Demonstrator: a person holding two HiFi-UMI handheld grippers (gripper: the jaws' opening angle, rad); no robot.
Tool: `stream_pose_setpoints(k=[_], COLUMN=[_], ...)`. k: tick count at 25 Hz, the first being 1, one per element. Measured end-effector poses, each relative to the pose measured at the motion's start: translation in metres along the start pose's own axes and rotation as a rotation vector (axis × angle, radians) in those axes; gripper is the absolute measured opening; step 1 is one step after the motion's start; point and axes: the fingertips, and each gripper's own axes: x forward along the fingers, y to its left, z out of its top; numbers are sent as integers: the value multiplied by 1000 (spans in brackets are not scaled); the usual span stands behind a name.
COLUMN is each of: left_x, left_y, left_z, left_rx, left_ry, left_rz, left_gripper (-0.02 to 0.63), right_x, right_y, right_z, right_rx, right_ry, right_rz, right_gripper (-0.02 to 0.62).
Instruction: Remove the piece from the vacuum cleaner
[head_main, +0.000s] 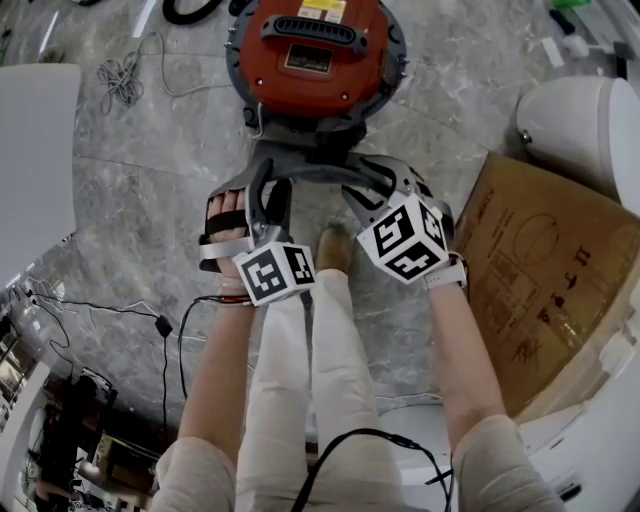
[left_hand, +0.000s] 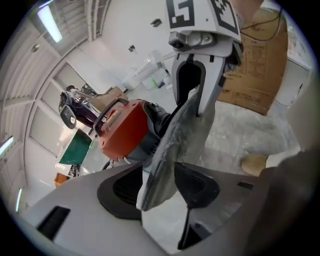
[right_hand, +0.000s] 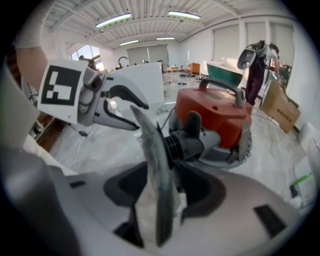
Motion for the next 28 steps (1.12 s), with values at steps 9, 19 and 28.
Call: stream_pose_setpoints(k=[9,19,28], left_x=[11,14,14], left_y=[-8,-19,-19], left_z=[-14,-23,-26], left_rx=[30,-34,-83], left_ry=[77,88,96], left_rz=[-17,-51,-52], left_gripper=[201,177,105], right_x=[9,8,6], right_y=[-1,-1,-2], right_z=[5,5,5], right_rx=[-56,-84,-133], right_ry=[6,-31,-33], right_rz=[-21,-72,-129], right_gripper=[195,130,67])
